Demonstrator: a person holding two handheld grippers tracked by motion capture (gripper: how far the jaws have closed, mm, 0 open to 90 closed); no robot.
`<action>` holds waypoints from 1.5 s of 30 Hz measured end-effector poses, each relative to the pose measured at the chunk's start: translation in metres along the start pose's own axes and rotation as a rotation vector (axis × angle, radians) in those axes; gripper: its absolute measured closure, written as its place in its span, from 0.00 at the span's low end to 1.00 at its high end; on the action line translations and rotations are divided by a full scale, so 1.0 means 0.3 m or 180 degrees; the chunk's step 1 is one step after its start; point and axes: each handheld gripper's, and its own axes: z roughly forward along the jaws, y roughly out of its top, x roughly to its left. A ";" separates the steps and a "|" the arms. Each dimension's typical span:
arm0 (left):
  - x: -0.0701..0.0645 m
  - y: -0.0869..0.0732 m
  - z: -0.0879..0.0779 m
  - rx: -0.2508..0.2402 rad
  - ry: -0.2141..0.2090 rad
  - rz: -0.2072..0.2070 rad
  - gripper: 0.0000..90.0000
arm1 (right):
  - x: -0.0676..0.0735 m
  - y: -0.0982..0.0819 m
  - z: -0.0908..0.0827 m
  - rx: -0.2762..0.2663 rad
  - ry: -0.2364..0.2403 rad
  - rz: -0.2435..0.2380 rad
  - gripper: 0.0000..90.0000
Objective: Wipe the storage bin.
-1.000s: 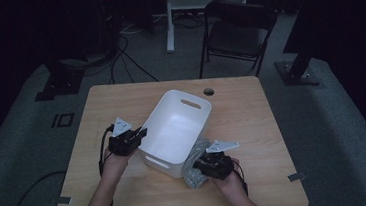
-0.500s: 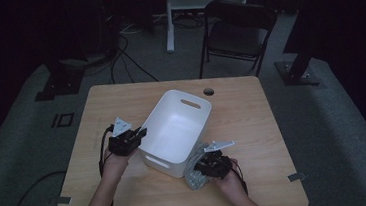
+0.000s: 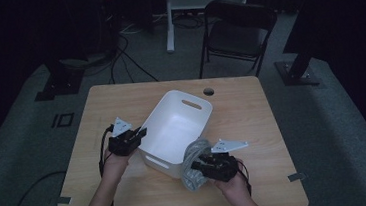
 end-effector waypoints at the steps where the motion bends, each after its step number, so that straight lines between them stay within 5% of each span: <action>1: 0.000 0.000 0.000 0.0004 -0.0004 -0.0003 0.91 | 0.001 -0.002 0.004 -0.0014 -0.0009 -0.0001 0.80; 23: -0.001 -0.003 -0.002 0.0002 -0.0017 -0.0070 0.91 | -0.057 -0.076 0.113 0.0451 -0.0136 0.0063 0.77; 33: -0.001 0.000 -0.002 0.0018 -0.0018 0.0007 0.91 | -0.127 -0.122 0.177 0.0730 -0.0138 0.0190 0.78; 35: -0.001 0.000 -0.002 0.0022 -0.0024 0.0018 0.91 | -0.116 -0.110 0.171 0.0759 -0.0185 0.0110 0.79; 38: 0.001 -0.001 -0.002 0.0015 -0.0038 0.0038 0.91 | -0.107 -0.077 0.126 0.0593 -0.0112 0.0133 0.80; 45: -0.003 -0.001 -0.001 0.0007 -0.0078 0.0025 0.91 | -0.071 0.020 -0.014 -0.0218 -0.0106 0.0061 0.79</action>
